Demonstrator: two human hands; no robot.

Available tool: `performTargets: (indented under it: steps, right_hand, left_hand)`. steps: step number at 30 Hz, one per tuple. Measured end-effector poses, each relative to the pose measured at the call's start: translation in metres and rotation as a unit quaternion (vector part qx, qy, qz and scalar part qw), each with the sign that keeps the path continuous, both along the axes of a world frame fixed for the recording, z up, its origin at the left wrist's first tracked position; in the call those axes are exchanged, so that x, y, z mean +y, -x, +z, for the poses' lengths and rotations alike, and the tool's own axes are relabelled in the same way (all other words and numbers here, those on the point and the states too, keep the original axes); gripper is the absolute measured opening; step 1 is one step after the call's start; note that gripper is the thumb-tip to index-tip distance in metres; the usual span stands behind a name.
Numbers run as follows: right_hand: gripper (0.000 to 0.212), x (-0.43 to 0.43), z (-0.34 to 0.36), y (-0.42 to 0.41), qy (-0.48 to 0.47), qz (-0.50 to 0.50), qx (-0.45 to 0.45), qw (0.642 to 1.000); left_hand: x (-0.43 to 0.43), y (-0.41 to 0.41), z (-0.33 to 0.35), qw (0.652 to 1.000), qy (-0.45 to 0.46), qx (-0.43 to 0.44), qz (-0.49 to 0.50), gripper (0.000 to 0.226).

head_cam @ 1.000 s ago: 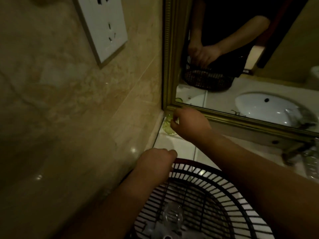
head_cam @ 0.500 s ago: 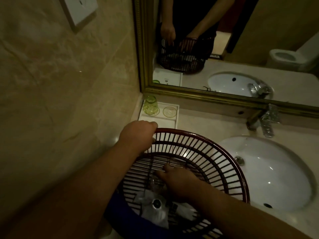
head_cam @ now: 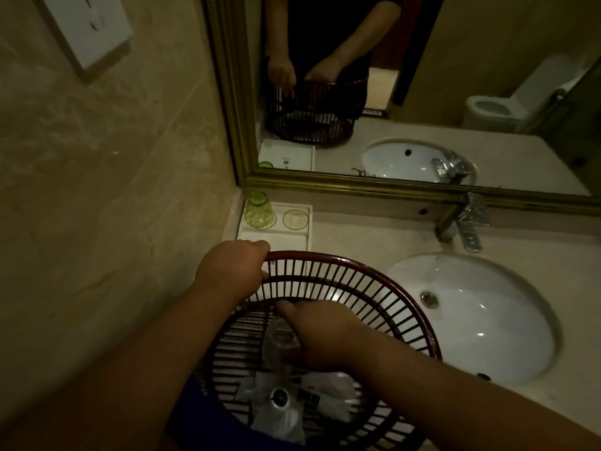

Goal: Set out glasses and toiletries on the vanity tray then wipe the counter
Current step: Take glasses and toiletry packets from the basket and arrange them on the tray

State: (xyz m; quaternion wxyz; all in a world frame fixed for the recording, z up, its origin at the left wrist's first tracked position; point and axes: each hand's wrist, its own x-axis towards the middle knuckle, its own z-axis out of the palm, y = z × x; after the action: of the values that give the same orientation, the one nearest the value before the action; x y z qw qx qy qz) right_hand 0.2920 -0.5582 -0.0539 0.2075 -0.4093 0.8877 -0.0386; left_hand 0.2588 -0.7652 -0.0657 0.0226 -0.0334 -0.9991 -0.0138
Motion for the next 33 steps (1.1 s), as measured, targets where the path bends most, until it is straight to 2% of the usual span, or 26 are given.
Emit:
performTargets:
  steps: [10,13,16,20,23,27,30,33]
  right_hand:
    - [0.064,0.005,0.124,0.028,0.108,-0.056,0.083,0.989]
    - [0.069,0.001,0.144,0.048,0.129,-0.084,0.113,0.982]
    - [0.070,-0.010,0.149,0.077,0.147,-0.113,0.145,0.972]
    - [0.067,-0.030,0.126,0.124,0.133,-0.138,0.168,0.967]
    - [0.072,-0.043,0.091,0.160,0.105,-0.156,0.164,0.968]
    - [0.071,-0.051,0.034,0.203,0.071,-0.188,0.117,0.972]
    - [0.068,-0.054,-0.005,0.229,0.061,-0.210,0.081,0.972]
    - [0.072,-0.062,-0.036,0.251,0.047,-0.214,0.060,0.974]
  left_hand:
    - [-0.004,-0.001,0.004,0.999,-0.030,-0.008,-0.016,0.019]
    - [-0.004,-0.003,0.002,0.997,-0.073,0.009,-0.022,0.020]
    - [-0.003,0.000,0.001,0.999,-0.036,-0.001,0.001,0.026]
    - [-0.005,0.002,-0.005,1.000,-0.005,-0.016,-0.009,0.030]
    - [-0.006,0.000,-0.006,1.000,0.005,-0.008,-0.012,0.030]
    - [-0.003,0.001,-0.005,1.000,0.001,0.001,-0.009,0.037]
    - [-0.002,0.002,-0.006,1.000,0.003,0.001,-0.017,0.034]
    - [-0.002,0.002,-0.005,0.999,0.017,0.020,-0.026,0.036]
